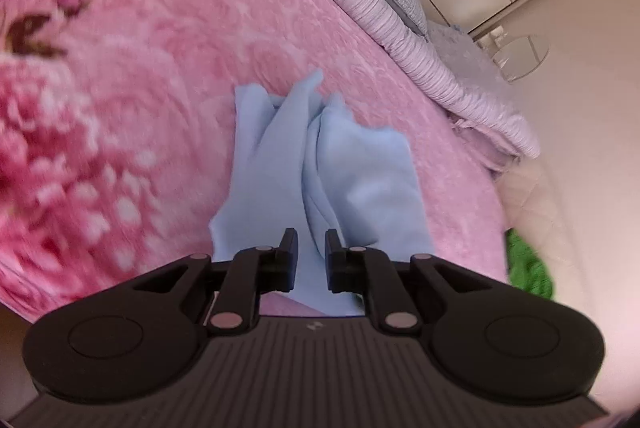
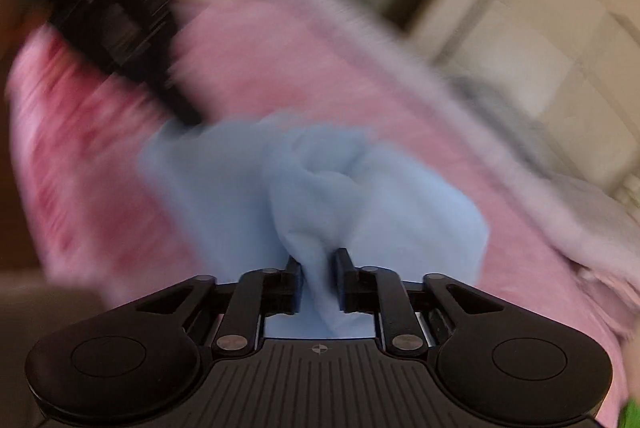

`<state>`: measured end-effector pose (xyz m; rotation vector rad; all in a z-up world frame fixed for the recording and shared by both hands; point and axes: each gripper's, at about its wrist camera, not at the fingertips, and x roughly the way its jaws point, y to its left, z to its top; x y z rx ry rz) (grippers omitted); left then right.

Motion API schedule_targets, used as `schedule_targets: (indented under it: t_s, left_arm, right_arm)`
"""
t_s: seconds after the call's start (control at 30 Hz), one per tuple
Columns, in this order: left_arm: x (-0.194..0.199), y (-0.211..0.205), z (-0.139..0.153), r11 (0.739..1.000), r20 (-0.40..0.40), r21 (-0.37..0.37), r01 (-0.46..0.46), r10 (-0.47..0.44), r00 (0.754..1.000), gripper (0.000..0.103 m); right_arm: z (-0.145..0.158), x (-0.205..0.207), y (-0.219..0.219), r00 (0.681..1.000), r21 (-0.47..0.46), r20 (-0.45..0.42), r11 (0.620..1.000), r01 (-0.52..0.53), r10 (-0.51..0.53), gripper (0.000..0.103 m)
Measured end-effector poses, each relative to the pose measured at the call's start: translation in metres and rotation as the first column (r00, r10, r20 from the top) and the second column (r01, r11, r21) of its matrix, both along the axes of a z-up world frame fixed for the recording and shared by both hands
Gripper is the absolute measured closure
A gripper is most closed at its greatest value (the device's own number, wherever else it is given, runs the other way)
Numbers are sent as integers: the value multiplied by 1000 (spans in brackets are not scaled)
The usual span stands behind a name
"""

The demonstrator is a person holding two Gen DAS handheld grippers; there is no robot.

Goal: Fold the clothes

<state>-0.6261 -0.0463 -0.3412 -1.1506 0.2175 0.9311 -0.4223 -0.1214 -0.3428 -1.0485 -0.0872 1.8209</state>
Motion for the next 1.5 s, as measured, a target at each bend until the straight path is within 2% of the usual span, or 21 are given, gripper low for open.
schedule_targets:
  t_s: [0.07,0.17,0.27,0.33,0.43,0.53,0.57,0.67,0.7,0.77,0.8,0.87,0.93,0.97,1.03,1.07,1.13,1.17,1.23,1.33,1.5]
  left_arm:
    - [-3,1,-5,1000,45,-26,-6,7,999,94]
    - [-3,9,-14,997,121,-76,-7,16,993,87]
    - [5,22,-23,993,195,-118,12,11,981,74]
    - [11,33,-32,988,220,-151,22,12,975,74]
    - [20,52,-45,979,261,-198,40,13,965,72]
    - [29,68,-56,969,309,-236,68,9,951,68]
    - [32,74,-57,968,313,-241,77,2,950,68]
    - [46,92,-62,965,299,-238,109,-34,954,68]
    - [51,97,-62,964,287,-232,126,-55,956,68]
    - [61,105,-64,964,245,-223,147,-90,965,71]
    - [65,107,-63,965,228,-207,159,-110,967,76]
    - [73,106,-56,972,178,-144,188,-161,971,96]
    - [77,98,-41,978,98,-26,208,-204,974,97]
    - [79,93,-34,975,56,32,220,-221,974,97]
    - [77,80,-12,957,-21,165,240,-239,971,97]
    - [72,73,-2,945,-51,218,242,-237,970,97]
    - [59,64,7,934,-75,274,231,-218,973,97]
    - [49,61,6,933,-87,283,221,-204,975,97]
    - [32,56,2,936,-106,288,204,-181,978,97]
    - [12,50,-20,955,-91,237,180,-162,983,97]
    - [0,56,-51,975,-30,177,132,-129,991,96]
  right_arm:
    - [-10,-9,-9,996,32,79,999,-40,37,76]
    - [5,6,-9,998,5,6,998,-61,61,74]
    - [32,39,-14,977,-24,-212,1000,-16,11,72]
    - [49,70,-13,920,-45,-380,996,82,-93,71]
    - [52,126,6,729,-195,-583,932,305,-360,71]
    - [31,175,23,454,-429,-635,774,465,-625,71]
    - [20,193,25,336,-517,-637,708,482,-694,71]
    - [-7,227,39,23,-701,-638,593,396,-770,71]
    - [-14,232,53,-59,-746,-615,556,365,-786,71]
    - [-27,245,55,-171,-797,-582,514,318,-795,71]
    - [-26,251,60,-190,-798,-583,514,313,-790,71]
    - [-23,248,64,-133,-782,-595,532,325,-793,71]
    - [-19,242,71,-65,-763,-601,548,343,-797,72]
    - [-18,236,71,-11,-747,-605,563,355,-796,74]
    - [-14,222,73,85,-715,-618,604,352,-781,90]
    - [-12,213,77,132,-699,-624,626,347,-770,92]
    - [-4,188,78,262,-639,-628,677,365,-733,94]
    - [0,175,80,330,-604,-621,702,377,-711,95]
    - [3,153,84,432,-555,-604,743,374,-669,95]
    - [1,124,91,553,-497,-558,783,373,-618,96]
    - [-9,108,86,660,-435,-496,820,373,-564,96]
